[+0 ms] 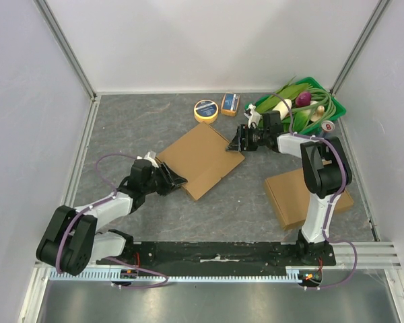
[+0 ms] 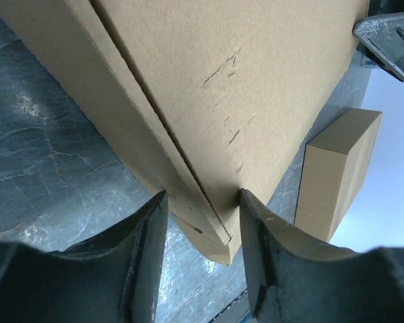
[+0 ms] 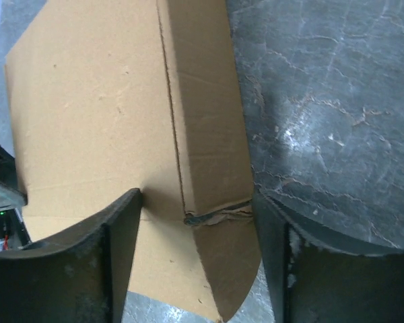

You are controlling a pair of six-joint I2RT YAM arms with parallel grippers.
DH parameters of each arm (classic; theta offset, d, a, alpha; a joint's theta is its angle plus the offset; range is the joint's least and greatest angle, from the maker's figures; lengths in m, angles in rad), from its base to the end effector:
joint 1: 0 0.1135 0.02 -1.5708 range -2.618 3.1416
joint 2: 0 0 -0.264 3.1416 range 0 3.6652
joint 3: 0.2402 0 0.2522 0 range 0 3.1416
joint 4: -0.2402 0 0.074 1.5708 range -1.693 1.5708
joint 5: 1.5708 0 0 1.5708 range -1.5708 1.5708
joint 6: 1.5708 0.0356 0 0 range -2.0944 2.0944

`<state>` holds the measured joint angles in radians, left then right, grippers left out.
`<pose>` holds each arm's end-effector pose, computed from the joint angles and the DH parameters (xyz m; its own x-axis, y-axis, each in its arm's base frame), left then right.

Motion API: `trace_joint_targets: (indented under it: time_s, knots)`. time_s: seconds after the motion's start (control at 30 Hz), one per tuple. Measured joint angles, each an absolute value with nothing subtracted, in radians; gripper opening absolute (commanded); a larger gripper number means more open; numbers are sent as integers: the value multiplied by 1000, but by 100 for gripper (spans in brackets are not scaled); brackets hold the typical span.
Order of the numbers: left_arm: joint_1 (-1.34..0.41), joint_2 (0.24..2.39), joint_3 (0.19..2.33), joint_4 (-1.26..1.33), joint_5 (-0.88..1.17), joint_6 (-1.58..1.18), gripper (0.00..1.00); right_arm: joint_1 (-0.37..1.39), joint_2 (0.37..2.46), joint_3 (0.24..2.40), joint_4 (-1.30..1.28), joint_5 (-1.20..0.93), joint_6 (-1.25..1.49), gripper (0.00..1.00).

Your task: Fold the paper box

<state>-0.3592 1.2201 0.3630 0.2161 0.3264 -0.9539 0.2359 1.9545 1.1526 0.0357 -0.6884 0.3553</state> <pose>0.2032 -0.0885 0.1511 -0.7917 -0.5280 -0.3073 -0.1248 0.6322 -0.7647 0.3889 0.1167 0.1536 -0.8497 0.0721 -0.5223 -0.3520 0.6601 0.6637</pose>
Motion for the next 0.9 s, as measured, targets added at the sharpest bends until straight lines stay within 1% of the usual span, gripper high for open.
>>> trace_joint_targets:
  time_s: [0.03,0.13,0.2,0.23,0.27,0.3,0.4,0.47,0.6,0.73,0.8,0.83,0.87,0.9]
  knots:
    - [-359,1226,359,226,326,-957,44,233,1966,1155,47,-702,360,67]
    - [-355,1228,345,256,331,-963,39,231,1974,1159,64,-723,368,65]
    - [-353,1223,330,279,331,-965,40,231,1975,1159,68,-725,367,67]
    - [-353,1219,326,284,331,-965,43,231,1975,1159,68,-725,367,69]
    - [-353,1213,322,286,330,-964,47,230,1975,1159,68,-727,367,74]
    - [-353,1209,321,284,330,-963,55,228,1975,1159,68,-728,367,77]
    - [-353,1180,321,242,328,-937,66,223,1975,1160,61,-725,367,85]
    - [-353,1145,323,195,332,-913,70,218,1974,1170,39,-719,362,88]
    - [-353,1013,346,64,322,-854,78,212,1980,1232,-28,-719,326,91]
    - [-353,905,361,17,289,-825,79,212,2025,1329,-47,-746,294,86]
    - [-350,905,361,20,290,-825,78,212,2053,1359,-47,-756,289,83]
    - [-349,917,361,29,292,-825,78,212,2064,1362,-46,-760,289,81]
    - [-348,940,361,40,297,-825,78,212,2073,1362,-49,-764,290,75]
    - [-348,965,360,48,302,-825,78,212,2079,1361,-52,-765,291,71]
